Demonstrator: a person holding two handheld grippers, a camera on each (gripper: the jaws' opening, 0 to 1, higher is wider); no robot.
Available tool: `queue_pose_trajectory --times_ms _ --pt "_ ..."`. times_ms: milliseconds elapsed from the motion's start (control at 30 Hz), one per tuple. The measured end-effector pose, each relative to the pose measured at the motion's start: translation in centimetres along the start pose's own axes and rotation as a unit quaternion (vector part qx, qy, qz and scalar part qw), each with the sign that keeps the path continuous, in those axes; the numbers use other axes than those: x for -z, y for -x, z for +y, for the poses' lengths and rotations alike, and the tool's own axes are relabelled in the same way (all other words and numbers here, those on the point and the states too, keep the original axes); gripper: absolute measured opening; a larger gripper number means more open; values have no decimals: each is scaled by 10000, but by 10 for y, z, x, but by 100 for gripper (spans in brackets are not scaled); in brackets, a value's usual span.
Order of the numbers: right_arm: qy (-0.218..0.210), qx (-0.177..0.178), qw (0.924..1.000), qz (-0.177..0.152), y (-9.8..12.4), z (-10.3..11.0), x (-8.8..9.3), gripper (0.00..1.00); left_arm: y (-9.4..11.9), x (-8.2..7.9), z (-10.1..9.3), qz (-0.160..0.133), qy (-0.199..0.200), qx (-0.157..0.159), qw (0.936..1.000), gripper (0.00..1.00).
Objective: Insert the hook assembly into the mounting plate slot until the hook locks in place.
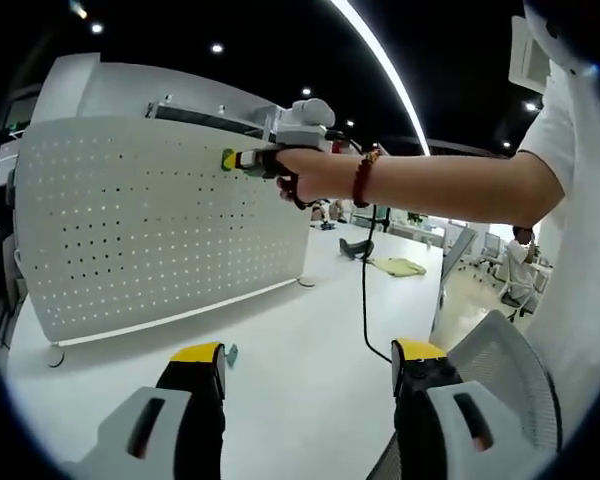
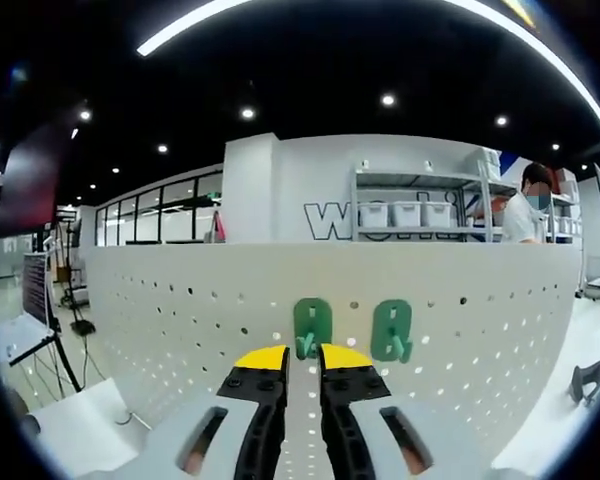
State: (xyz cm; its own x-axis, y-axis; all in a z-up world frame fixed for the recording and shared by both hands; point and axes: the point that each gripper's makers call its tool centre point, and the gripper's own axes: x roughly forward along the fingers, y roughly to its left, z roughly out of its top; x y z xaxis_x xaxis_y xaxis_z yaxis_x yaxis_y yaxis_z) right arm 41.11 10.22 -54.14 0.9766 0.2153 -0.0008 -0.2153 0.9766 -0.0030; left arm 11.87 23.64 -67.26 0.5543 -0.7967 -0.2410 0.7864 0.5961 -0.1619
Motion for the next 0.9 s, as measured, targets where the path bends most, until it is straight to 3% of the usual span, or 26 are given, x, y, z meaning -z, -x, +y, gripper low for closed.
queue_pose_trajectory --times_ms 333,900 --pt "-126 -245 9993 233 20 6 24 15 -4 -1 7 9 -3 25 10000 69" --pt "-249 -612 9939 884 52 31 94 13 -16 11 13 182 125 3 9998 67"
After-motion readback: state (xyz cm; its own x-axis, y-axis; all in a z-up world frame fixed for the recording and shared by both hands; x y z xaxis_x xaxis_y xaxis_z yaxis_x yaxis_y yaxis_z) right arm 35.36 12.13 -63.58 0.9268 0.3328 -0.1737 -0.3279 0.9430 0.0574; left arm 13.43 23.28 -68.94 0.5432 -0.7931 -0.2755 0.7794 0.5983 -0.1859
